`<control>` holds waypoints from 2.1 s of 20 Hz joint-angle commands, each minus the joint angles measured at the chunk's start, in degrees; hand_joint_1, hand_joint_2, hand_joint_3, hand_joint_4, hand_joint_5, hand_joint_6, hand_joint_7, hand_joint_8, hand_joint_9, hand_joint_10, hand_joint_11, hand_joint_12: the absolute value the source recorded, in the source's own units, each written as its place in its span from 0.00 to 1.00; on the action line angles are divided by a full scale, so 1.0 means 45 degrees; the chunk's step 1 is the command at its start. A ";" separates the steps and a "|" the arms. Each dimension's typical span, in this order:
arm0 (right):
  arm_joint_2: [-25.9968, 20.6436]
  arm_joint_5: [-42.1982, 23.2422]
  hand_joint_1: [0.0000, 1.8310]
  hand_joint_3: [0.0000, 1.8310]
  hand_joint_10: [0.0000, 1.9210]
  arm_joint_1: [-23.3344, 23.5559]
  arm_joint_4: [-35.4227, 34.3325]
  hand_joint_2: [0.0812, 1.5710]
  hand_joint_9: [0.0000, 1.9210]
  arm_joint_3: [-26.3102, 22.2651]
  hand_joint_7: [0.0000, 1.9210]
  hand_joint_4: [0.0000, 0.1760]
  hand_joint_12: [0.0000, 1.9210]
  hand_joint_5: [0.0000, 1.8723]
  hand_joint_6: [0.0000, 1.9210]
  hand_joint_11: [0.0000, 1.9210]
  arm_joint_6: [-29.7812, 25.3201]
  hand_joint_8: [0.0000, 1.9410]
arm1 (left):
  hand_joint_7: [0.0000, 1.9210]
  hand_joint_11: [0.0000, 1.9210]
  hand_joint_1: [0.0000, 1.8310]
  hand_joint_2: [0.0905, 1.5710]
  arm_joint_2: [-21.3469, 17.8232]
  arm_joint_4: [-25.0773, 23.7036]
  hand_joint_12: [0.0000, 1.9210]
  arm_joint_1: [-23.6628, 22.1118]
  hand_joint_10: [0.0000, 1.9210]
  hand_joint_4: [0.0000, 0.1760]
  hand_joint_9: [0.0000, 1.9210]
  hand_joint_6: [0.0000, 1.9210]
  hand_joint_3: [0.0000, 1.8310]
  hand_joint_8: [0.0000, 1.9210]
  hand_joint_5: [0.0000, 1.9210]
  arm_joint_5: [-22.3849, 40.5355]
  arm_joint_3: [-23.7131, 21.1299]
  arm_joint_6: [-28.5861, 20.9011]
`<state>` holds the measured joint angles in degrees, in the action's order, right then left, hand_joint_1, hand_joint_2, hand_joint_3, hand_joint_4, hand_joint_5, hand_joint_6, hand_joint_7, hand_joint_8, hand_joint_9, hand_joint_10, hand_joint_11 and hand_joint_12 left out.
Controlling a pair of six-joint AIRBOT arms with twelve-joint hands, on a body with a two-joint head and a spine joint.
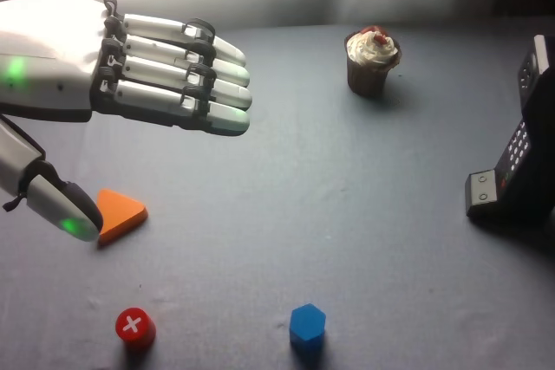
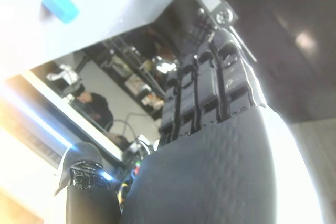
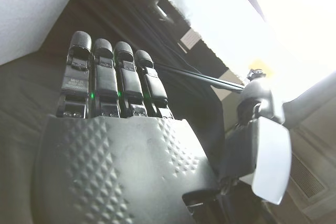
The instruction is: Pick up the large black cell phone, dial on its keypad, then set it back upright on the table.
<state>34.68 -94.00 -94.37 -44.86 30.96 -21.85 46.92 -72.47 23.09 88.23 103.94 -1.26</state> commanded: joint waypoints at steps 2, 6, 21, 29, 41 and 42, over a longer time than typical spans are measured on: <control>0.0131 -0.1580 0.14 0.00 0.00 0.0195 -0.0378 0.55 0.04 0.0232 0.04 0.00 0.17 0.04 0.00 0.00 -0.0147 0.00 | 0.07 0.00 0.00 0.64 -0.0074 0.1467 0.15 -0.0151 0.00 0.00 0.06 0.00 0.00 0.00 0.05 0.0753 -0.0085 -0.0084; 0.1321 -0.1577 0.18 0.00 0.00 0.1142 0.1461 0.55 0.05 0.1348 0.05 0.00 0.17 0.05 0.00 0.00 0.0776 0.00 | 0.06 0.00 0.00 0.65 -0.0086 0.2025 0.16 0.0033 0.00 0.00 0.05 0.00 0.00 0.00 0.05 0.0490 -0.0057 -0.0276; 0.3043 -0.0593 0.29 0.01 0.00 0.4341 0.2993 0.61 0.01 0.4680 0.00 0.00 0.09 0.00 0.00 0.00 0.2577 0.00 | 0.07 0.00 0.00 0.66 -0.0157 0.2894 0.12 0.0113 0.00 0.00 0.05 0.00 0.00 0.00 0.05 0.0304 0.0104 -0.0432; 0.3286 0.0535 0.41 0.00 0.00 0.5603 0.2997 0.62 0.02 0.5455 0.02 0.00 0.10 0.05 0.00 0.00 0.2754 0.00 | 0.08 0.00 0.00 0.66 -0.0156 0.2871 0.18 0.0072 0.00 0.00 0.07 0.00 0.00 0.00 0.07 0.0420 0.0169 -0.0434; 0.3490 0.2096 0.43 0.00 0.00 0.7978 0.3737 0.62 0.00 0.5740 0.00 0.00 0.10 0.01 0.00 0.00 0.3700 0.00 | 0.07 0.00 0.00 0.66 -0.0147 0.2824 0.14 0.0010 0.00 0.00 0.06 0.00 0.00 0.00 0.06 0.0485 0.0201 -0.0434; 0.3503 0.2165 0.43 0.00 0.00 0.8106 0.3827 0.62 0.00 0.5740 0.00 0.00 0.10 0.01 0.00 0.00 0.3742 0.00 | 0.07 0.00 0.00 0.66 -0.0147 0.2819 0.14 0.0002 0.00 0.00 0.06 0.00 0.00 0.00 0.06 0.0495 0.0202 -0.0434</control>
<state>50.85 -77.52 -58.30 -27.57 56.47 -4.58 46.85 -65.63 24.56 86.63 104.64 -3.07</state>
